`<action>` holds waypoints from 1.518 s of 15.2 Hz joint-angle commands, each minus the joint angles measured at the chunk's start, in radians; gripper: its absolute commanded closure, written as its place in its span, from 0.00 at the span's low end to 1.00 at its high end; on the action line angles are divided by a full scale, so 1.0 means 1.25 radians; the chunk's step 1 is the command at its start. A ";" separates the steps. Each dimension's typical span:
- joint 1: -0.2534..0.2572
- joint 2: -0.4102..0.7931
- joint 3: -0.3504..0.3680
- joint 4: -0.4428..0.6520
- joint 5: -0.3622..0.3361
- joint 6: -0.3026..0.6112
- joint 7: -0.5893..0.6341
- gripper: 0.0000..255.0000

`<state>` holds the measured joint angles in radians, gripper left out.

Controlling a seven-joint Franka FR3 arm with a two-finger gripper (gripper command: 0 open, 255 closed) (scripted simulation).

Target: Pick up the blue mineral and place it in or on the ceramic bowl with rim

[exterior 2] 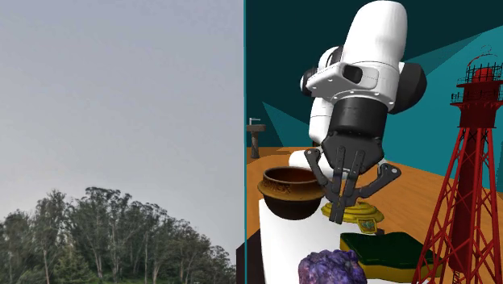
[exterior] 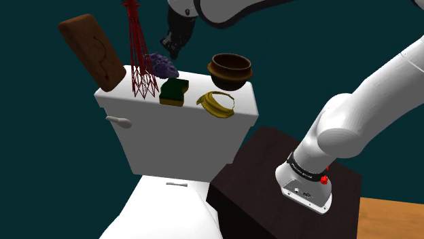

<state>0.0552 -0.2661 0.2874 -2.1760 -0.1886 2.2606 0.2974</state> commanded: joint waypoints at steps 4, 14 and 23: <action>0.024 0.030 -0.047 -0.017 0.073 0.033 -0.157 0.00; 0.030 0.103 -0.066 -0.043 0.094 0.119 -0.226 0.00; 0.030 0.103 -0.066 -0.043 0.094 0.119 -0.226 1.00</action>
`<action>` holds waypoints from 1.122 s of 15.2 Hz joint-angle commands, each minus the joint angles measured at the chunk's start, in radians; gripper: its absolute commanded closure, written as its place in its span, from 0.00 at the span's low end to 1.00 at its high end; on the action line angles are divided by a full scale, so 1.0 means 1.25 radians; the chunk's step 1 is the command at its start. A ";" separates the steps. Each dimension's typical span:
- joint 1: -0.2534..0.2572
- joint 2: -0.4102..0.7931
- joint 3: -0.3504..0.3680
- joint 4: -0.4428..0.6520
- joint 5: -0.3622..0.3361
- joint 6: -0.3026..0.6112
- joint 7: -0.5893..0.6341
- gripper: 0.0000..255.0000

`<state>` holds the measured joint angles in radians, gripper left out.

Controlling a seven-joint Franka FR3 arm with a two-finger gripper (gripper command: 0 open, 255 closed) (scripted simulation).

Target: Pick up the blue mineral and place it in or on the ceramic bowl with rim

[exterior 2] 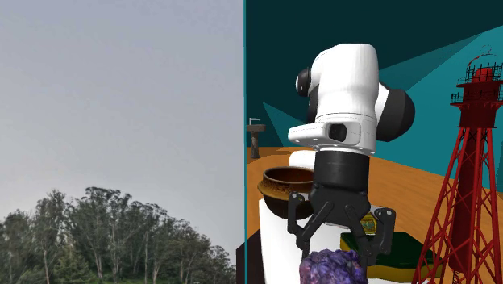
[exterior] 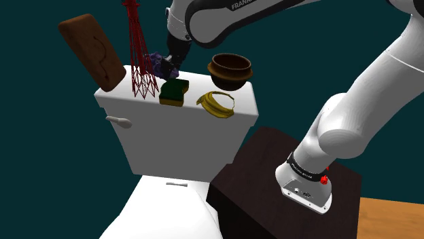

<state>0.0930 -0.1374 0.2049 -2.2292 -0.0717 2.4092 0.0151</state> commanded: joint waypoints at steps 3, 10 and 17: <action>0.000 0.000 0.000 0.000 0.000 0.000 0.000 1.00; 0.000 -0.007 -0.001 0.014 0.004 -0.021 -0.004 1.00; 0.002 -0.030 -0.004 0.068 0.014 -0.096 -0.015 1.00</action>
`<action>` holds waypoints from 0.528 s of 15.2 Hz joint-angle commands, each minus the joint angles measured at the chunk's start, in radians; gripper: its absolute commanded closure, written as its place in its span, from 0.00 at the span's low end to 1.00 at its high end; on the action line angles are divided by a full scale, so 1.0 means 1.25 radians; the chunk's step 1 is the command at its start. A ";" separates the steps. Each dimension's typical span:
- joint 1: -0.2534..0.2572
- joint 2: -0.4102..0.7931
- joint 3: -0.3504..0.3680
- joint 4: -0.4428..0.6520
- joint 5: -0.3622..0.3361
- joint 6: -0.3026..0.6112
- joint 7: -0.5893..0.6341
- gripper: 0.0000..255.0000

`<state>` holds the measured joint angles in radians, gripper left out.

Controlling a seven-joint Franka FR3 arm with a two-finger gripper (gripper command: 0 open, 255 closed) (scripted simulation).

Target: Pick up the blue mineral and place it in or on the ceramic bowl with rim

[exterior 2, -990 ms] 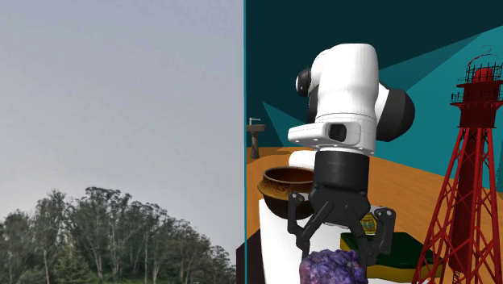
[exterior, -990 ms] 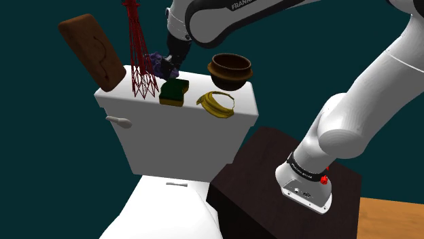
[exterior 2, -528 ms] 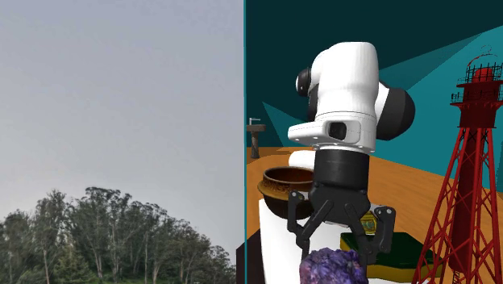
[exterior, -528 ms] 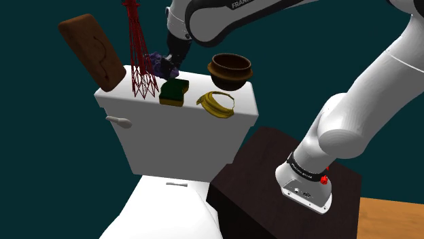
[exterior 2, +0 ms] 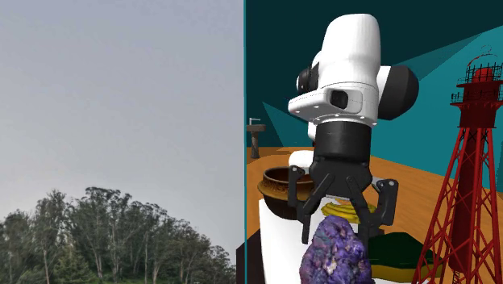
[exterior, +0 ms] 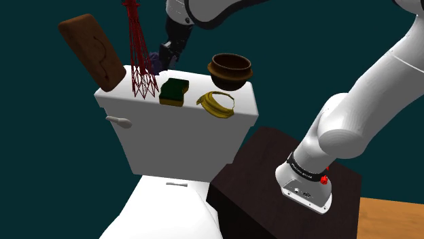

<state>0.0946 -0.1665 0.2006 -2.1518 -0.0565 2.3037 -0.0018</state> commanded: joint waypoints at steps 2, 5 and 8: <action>0.001 -0.011 -0.001 0.023 0.004 -0.033 -0.004 1.00; 0.001 -0.017 -0.002 0.049 0.007 -0.066 -0.008 1.00; 0.001 -0.021 -0.003 0.077 0.009 -0.098 -0.011 1.00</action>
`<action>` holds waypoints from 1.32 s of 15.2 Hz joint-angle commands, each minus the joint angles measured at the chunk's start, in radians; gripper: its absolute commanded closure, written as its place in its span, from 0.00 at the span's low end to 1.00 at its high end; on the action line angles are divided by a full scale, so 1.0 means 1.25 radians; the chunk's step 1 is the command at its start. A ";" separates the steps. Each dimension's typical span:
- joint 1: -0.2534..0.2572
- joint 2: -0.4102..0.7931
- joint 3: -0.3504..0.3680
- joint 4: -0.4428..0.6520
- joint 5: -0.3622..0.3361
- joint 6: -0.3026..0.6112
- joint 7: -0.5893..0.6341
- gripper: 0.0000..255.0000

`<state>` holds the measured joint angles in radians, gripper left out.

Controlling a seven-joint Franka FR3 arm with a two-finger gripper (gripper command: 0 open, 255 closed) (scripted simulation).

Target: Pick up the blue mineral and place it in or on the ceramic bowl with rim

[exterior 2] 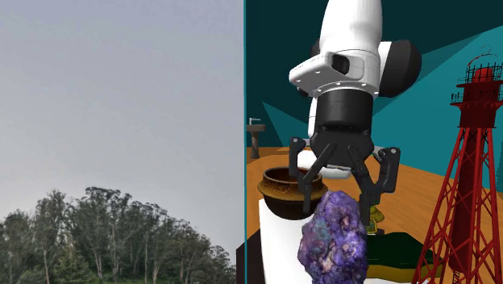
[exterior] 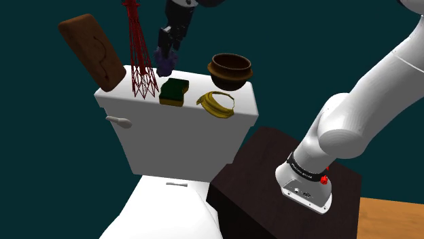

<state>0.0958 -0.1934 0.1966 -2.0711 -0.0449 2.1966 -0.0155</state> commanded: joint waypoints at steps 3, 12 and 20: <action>0.000 -0.002 0.000 0.043 0.002 -0.044 -0.003 1.00; -0.001 0.120 0.015 0.221 -0.044 -0.207 -0.002 0.00; 0.004 0.234 0.019 0.286 -0.088 -0.249 0.002 0.00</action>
<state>0.1014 0.1019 0.2204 -1.6965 -0.1544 1.8719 -0.0137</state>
